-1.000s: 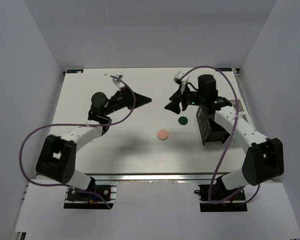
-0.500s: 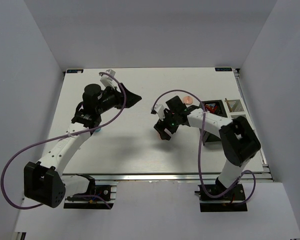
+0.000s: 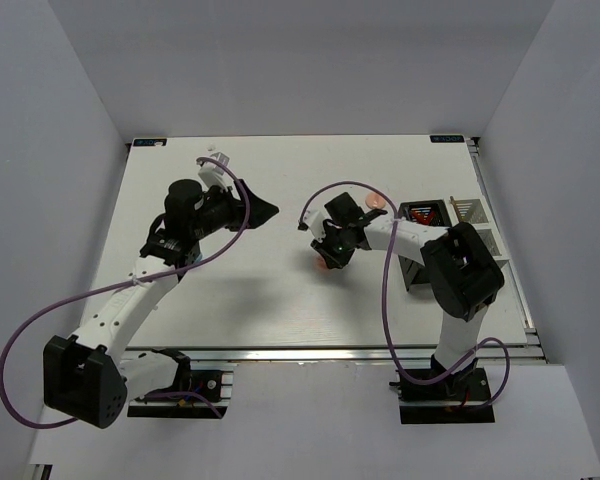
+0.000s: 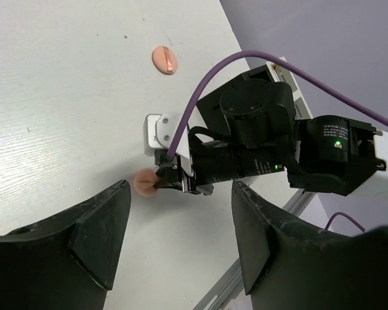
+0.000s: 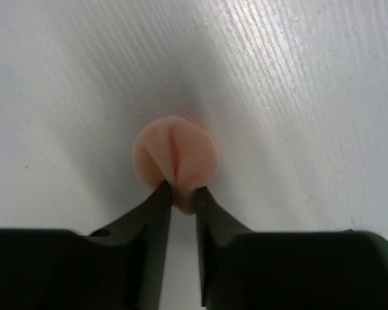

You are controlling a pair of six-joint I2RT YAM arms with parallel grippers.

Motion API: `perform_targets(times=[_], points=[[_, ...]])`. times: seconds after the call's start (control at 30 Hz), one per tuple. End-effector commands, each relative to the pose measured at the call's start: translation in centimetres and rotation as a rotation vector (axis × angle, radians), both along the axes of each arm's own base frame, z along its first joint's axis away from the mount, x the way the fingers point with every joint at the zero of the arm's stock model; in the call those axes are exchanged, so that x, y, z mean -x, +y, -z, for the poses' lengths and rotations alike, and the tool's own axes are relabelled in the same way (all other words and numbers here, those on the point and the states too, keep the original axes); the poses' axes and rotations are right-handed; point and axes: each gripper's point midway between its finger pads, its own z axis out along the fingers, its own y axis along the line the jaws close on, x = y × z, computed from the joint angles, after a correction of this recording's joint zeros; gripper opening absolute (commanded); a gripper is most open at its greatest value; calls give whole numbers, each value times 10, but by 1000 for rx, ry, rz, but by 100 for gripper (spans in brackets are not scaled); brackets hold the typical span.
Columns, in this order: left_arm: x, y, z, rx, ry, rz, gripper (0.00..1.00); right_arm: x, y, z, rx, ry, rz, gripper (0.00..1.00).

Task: Organize the makeup

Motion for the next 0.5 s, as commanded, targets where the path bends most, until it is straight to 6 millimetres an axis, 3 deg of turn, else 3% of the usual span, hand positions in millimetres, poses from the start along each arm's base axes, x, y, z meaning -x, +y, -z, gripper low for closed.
perform_targets(times=[0.0, 0.03, 0.07, 0.13, 0.17, 0.2, 0.27, 0.3, 0.33, 0.37, 0.43, 0.47], points=[[3, 3, -4, 8, -25, -10, 73, 11, 2, -6, -26, 9, -45, 20], [2, 3, -3, 8, -25, -11, 73, 13, 2, -13, -42, 0, -54, 8], [2, 2, -2, 10, -23, -6, 73, 13, 3, -18, -55, -11, -62, 2], [1, 1, 4, 9, -7, 0, 73, 13, 7, -43, -113, -44, -76, 0], [-3, -2, -2, 24, -41, 7, 73, 12, 4, -54, -131, -48, -77, 0], [-4, -3, 3, 33, -27, 7, 73, 10, 9, -83, -201, -74, -96, 0], [-10, -7, 15, 57, 5, 5, 73, 8, 5, -116, -270, -96, -88, 0], [-14, -13, 11, 88, -17, 20, 73, -1, -9, -132, -298, -116, -51, 0], [-14, -18, 14, 117, 7, 26, 73, -5, -17, -166, -351, -191, -37, 0], [-21, -25, 22, 123, 21, 35, 73, -20, -38, -183, -370, -244, 27, 0], [-23, -43, 30, 106, 26, 69, 73, -30, -70, -213, -360, -330, 118, 0], [-27, -53, 24, 107, 15, 87, 73, -41, -97, -225, -341, -365, 191, 0]])
